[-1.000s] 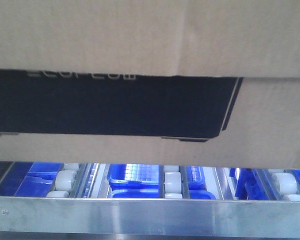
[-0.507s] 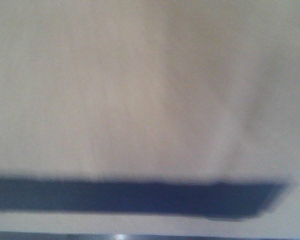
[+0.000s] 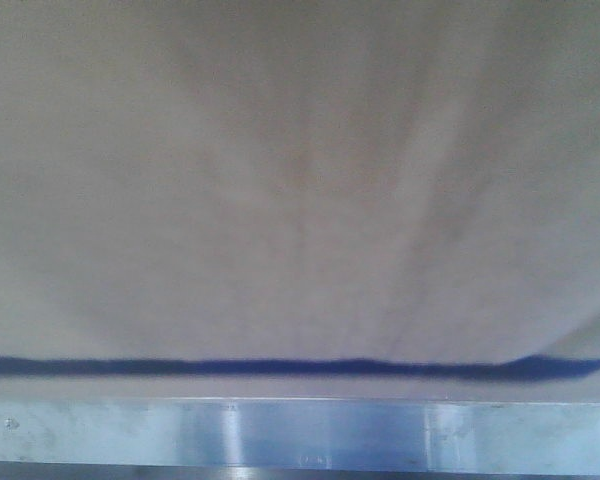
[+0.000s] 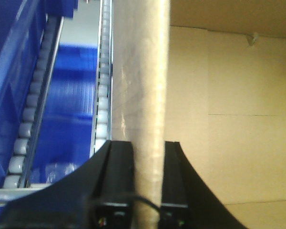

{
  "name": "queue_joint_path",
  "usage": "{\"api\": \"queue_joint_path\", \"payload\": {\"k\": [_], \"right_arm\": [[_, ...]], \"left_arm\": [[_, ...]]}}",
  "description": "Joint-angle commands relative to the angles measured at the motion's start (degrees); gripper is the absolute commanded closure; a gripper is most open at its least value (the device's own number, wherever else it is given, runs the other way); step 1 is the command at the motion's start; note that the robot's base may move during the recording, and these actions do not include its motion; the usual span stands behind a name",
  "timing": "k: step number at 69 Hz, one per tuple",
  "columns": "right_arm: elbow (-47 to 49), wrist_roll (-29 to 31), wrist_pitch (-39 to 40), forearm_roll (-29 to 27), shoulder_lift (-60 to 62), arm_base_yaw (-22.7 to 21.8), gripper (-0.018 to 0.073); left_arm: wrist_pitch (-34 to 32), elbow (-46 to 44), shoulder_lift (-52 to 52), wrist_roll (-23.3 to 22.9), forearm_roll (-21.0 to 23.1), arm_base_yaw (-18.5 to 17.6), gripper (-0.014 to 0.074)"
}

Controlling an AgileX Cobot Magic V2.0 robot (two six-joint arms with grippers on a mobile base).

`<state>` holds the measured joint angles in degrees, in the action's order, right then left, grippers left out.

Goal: Grab box from left shelf to table start
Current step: 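Lift the gripped box with both grippers and pull it off the shelf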

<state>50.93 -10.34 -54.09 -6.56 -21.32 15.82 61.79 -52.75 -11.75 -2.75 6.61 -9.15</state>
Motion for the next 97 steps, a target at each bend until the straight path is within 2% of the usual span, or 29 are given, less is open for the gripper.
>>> {"api": "queue_joint_path", "payload": {"k": [1, 13, 32, 97], "right_arm": [[1.8, 2.7, 7.8, 0.8, 1.6, -0.4, 0.0501], [1.8, 5.0, 7.8, -3.1, 5.0, -0.4, 0.0501], [2.1, 5.3, 10.8, -3.6, 7.8, -0.4, 0.0501], [2.1, 5.3, 10.8, -3.6, 7.8, -0.4, 0.0501]], "left_arm": [[-9.9, -2.1, 1.3, -0.7, 1.4, -0.3, 0.0696], [-11.1, -2.1, 4.6, -0.7, 1.6, -0.3, 0.0696], [-17.0, -2.1, 6.7, -0.6, 1.6, -0.3, 0.0696], [-17.0, -2.1, 6.7, -0.6, 1.7, -0.3, 0.0696]]}}
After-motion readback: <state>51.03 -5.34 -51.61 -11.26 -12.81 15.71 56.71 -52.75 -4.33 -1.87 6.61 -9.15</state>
